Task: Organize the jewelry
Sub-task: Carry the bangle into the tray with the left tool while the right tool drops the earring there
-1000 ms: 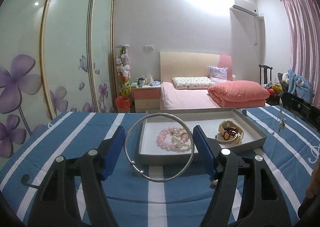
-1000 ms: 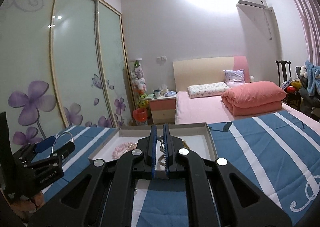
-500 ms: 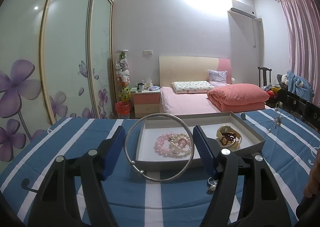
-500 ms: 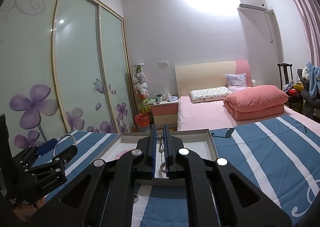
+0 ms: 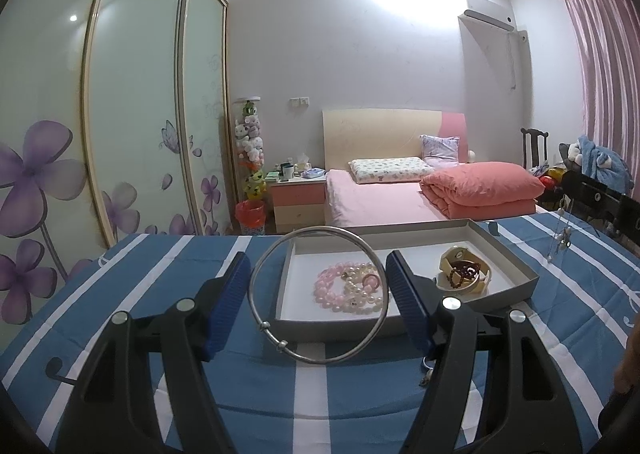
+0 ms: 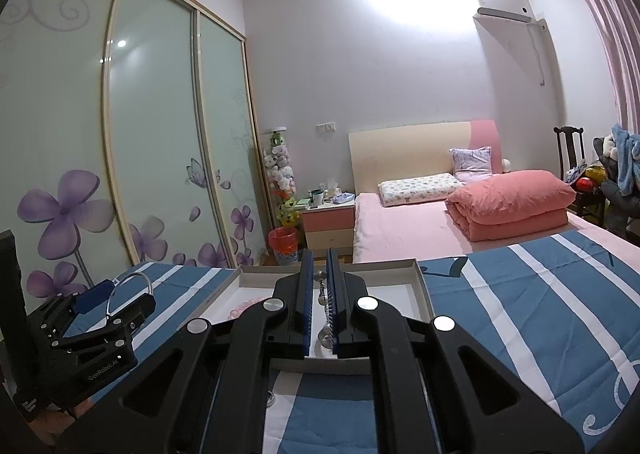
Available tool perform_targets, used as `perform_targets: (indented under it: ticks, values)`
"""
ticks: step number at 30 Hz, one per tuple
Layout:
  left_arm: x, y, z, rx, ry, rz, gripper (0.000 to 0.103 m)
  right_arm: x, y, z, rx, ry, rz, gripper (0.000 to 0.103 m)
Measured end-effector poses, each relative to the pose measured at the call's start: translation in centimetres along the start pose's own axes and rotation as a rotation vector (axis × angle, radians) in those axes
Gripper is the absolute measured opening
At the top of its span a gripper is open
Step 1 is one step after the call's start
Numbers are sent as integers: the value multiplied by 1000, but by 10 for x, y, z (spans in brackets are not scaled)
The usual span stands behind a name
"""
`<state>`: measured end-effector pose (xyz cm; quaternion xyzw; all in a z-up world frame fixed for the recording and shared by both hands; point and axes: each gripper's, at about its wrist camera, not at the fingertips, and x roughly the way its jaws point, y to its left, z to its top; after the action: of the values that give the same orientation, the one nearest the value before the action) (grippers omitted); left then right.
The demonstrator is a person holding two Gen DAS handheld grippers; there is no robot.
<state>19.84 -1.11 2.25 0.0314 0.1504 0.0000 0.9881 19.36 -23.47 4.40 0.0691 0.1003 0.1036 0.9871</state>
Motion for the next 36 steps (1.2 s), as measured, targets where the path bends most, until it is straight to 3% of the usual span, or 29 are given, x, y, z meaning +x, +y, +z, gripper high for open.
perform_targets:
  ticks: [10, 25, 32, 34, 36]
  values:
    - [30, 2, 20, -30, 4, -12, 68, 33, -5, 13, -7, -8, -11, 7]
    - [118, -18, 21, -61, 103, -98, 68, 106, -21, -4, 45, 130, 6, 7]
    - [138, -24, 9, -59, 153, -122, 68, 119, -26, -14, 78, 192, 35, 8]
    - [141, -25, 6, -59, 167, -131, 68, 120, -26, -15, 88, 205, 50, 15]
    - [144, -25, 5, -62, 176, -141, 68, 118, -28, -14, 95, 201, 50, 35]
